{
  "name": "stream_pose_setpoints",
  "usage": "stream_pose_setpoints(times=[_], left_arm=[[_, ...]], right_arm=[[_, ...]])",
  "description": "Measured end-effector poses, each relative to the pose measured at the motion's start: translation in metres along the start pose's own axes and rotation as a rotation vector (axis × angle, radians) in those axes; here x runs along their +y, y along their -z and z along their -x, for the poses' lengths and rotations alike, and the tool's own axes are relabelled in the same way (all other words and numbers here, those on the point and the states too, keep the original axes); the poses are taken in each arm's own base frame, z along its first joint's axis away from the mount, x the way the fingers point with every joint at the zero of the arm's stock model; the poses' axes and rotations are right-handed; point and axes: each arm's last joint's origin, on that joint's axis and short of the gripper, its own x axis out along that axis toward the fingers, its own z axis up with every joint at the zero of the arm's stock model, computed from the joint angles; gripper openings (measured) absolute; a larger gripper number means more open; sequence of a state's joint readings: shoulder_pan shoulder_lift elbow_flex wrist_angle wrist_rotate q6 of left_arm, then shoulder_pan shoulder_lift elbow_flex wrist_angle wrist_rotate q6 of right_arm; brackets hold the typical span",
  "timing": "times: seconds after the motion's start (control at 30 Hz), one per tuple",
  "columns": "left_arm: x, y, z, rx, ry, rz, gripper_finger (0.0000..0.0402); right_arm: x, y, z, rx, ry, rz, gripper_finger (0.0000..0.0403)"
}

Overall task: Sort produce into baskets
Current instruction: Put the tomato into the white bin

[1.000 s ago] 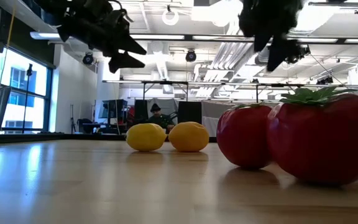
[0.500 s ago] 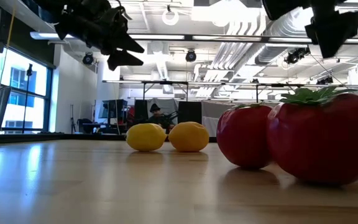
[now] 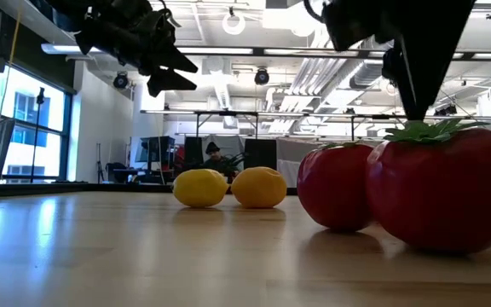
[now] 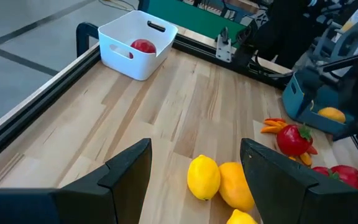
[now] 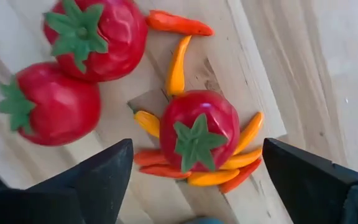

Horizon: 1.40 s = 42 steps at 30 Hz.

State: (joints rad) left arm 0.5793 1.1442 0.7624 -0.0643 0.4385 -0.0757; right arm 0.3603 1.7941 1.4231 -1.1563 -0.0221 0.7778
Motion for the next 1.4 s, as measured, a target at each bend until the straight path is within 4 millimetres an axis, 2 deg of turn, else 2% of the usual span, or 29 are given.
stream_pose_setpoints(times=[0.33, 0.67, 0.77, 0.9, 1.0, 1.17, 1.27, 1.4], left_arm=[[0.000, 0.000, 0.000, 0.004, -0.001, 0.012, 0.0232], [0.000, 0.002, 0.000, 0.020, -0.004, 0.010, 0.0232], [0.000, 0.002, 0.000, 0.020, -0.005, 0.010, 0.0232], [0.000, 0.002, 0.000, 0.020, -0.005, 0.011, 0.0232], [0.000, 0.002, 0.000, 0.022, -0.005, 0.011, 0.0232], [0.000, 0.002, 0.000, 0.020, -0.005, 0.010, 0.0232], [0.000, 0.002, 0.000, 0.020, -0.010, 0.010, 0.0232], [0.001, 0.002, 0.000, 0.014, -0.017, 0.006, 0.0232]], right_arm=[[0.007, -0.008, -0.031, 0.067, 0.057, 0.120, 0.0356], [0.005, -0.004, -0.061, 0.161, 0.053, 0.122, 0.0352], [0.001, 0.001, -0.069, 0.199, 0.062, 0.108, 0.0337], [0.000, -0.001, -0.069, 0.198, 0.050, 0.106, 0.0295], [0.001, -0.009, -0.063, 0.185, 0.010, 0.094, 0.0260], [-0.009, -0.030, -0.029, 0.081, -0.059, 0.045, 0.0254], [-0.030, -0.041, -0.001, -0.011, -0.050, -0.018, 0.0254], [-0.079, -0.052, 0.030, -0.073, -0.031, -0.158, 0.0254]])
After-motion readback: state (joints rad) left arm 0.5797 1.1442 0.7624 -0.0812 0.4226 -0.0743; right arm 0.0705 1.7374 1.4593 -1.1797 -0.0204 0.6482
